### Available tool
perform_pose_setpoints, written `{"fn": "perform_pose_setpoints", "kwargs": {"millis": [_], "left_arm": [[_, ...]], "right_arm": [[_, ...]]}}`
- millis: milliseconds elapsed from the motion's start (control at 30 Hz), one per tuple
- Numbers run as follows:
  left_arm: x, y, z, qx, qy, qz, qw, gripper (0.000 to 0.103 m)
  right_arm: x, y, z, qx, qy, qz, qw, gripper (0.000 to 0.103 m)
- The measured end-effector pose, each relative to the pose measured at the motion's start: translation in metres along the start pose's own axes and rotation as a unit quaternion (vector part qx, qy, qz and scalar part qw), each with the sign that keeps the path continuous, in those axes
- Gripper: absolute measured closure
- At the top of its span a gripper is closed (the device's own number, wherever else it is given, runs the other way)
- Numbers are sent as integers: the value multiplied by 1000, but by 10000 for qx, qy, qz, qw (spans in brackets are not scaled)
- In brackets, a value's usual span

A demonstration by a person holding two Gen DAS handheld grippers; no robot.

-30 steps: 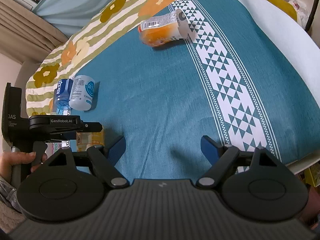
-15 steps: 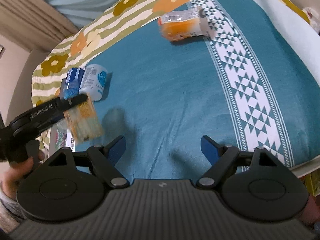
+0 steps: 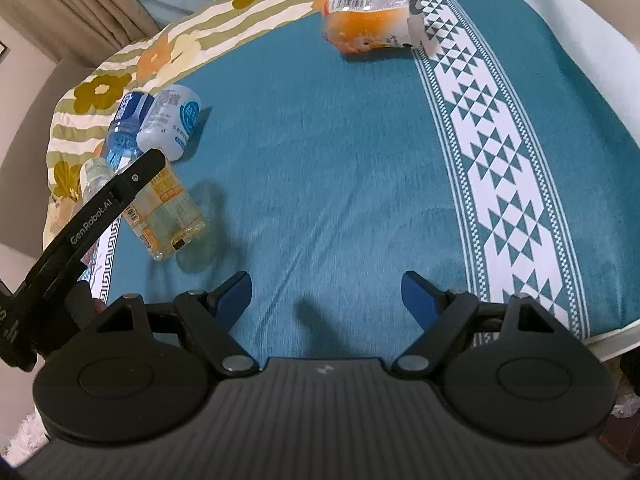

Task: Flip cup upright
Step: 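Lower the upright cup onto the blue cloth with the left tool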

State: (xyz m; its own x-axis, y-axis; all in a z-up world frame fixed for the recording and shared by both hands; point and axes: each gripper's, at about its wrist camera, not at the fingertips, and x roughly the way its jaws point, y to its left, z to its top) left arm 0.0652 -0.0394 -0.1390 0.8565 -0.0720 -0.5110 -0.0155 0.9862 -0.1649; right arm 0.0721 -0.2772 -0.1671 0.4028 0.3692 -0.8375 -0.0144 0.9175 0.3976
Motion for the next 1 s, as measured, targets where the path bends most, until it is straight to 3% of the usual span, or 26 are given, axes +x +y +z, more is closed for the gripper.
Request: {"fn": "perform_pose_setpoints", "kwargs": {"millis": [267,500,767,1000], "left_arm": [[-18,2,-13,159,-85,111,9998,41],[-6,-6,-16,378,-995,130,9942,41],[-8,-10,-27,470,-805,150,9955,39],[-13,-10,-21,407,-369,142,9984,39]], "right_arm": [[-2,11,-4,-268,-116,-15,9996,6],[0,11,-4,-284,-209,9,9994,6],[3,10,-6,-294,-156,-47,9994,6],[4,11,-5,-272,-146,4,9995,6]]}}
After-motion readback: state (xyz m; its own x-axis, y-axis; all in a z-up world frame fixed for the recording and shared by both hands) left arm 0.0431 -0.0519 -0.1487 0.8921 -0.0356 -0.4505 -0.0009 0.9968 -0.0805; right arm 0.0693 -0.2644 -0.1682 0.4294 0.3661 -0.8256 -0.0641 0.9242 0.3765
